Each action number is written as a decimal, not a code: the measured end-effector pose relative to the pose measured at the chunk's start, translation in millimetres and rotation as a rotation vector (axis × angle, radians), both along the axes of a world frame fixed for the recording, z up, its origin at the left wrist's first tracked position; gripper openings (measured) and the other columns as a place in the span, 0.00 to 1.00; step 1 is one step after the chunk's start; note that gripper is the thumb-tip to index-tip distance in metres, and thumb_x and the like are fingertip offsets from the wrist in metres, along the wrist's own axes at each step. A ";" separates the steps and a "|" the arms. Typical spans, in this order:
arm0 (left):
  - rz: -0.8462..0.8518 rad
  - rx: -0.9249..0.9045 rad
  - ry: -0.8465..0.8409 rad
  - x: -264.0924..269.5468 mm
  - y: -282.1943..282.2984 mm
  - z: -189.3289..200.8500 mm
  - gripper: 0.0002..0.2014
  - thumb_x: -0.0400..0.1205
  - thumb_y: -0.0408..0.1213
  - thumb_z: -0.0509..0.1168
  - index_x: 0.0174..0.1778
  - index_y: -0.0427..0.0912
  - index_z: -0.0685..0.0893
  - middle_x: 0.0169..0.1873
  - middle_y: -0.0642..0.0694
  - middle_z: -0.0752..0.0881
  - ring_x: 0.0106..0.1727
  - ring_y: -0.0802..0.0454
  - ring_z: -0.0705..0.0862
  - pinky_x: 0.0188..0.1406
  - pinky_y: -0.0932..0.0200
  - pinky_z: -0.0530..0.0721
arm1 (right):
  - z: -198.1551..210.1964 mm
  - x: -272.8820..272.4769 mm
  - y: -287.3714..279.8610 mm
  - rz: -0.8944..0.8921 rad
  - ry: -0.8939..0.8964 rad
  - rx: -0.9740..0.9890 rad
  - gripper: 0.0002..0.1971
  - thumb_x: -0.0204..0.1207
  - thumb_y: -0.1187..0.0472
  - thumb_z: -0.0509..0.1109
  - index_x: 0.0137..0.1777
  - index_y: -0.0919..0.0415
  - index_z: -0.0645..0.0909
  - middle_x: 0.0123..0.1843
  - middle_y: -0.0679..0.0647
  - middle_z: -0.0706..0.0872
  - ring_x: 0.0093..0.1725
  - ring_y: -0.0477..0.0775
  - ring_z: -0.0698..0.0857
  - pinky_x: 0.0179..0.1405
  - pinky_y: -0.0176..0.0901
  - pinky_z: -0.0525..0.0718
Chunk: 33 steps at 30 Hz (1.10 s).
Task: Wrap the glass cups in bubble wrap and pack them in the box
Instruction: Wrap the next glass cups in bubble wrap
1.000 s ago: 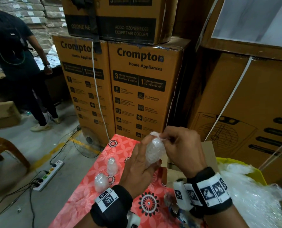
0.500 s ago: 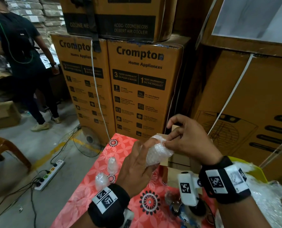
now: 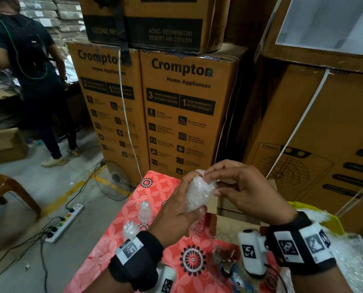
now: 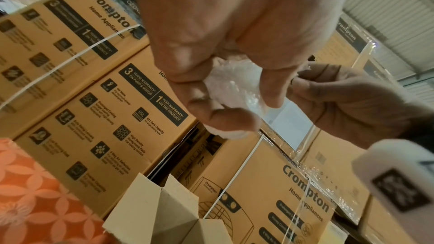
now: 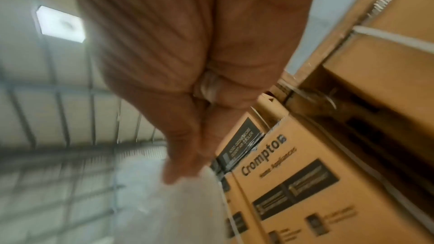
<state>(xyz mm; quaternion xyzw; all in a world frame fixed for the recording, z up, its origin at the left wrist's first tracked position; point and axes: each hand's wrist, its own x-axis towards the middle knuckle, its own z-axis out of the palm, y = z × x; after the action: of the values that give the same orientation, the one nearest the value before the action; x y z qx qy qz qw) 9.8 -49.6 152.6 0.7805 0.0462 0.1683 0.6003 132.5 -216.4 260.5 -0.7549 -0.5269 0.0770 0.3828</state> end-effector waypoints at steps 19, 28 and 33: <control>0.020 0.037 -0.004 0.7 -9.1 4.0 0.41 0.88 0.44 0.73 0.89 0.73 0.56 0.79 0.57 0.77 0.74 0.48 0.82 0.67 0.35 0.89 | -29.5 -29.3 21.4 -0.517 0.094 0.456 0.13 0.73 0.68 0.84 0.48 0.49 0.90 0.43 0.41 0.93 0.43 0.42 0.92 0.42 0.42 0.93; 0.068 0.137 -0.074 -0.8 -8.2 11.2 0.35 0.88 0.60 0.67 0.89 0.72 0.57 0.81 0.61 0.76 0.75 0.46 0.84 0.65 0.37 0.88 | -38.4 -47.4 15.8 -0.391 -0.507 0.135 0.16 0.79 0.57 0.77 0.65 0.62 0.88 0.61 0.53 0.88 0.62 0.52 0.84 0.60 0.44 0.84; 0.090 0.138 -0.107 1.1 -12.6 9.8 0.43 0.87 0.46 0.75 0.90 0.70 0.54 0.79 0.54 0.80 0.71 0.50 0.87 0.62 0.41 0.91 | -38.2 -40.5 20.7 -0.469 -0.497 0.141 0.07 0.81 0.58 0.73 0.57 0.56 0.87 0.56 0.48 0.87 0.59 0.50 0.82 0.45 0.42 0.86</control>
<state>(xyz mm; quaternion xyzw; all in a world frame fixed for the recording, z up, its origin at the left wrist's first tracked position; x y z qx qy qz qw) 10.9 -62.1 162.4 0.8071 0.0377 0.2393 0.5385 92.0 -195.7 222.3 -0.8228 -0.4201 -0.2362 0.3013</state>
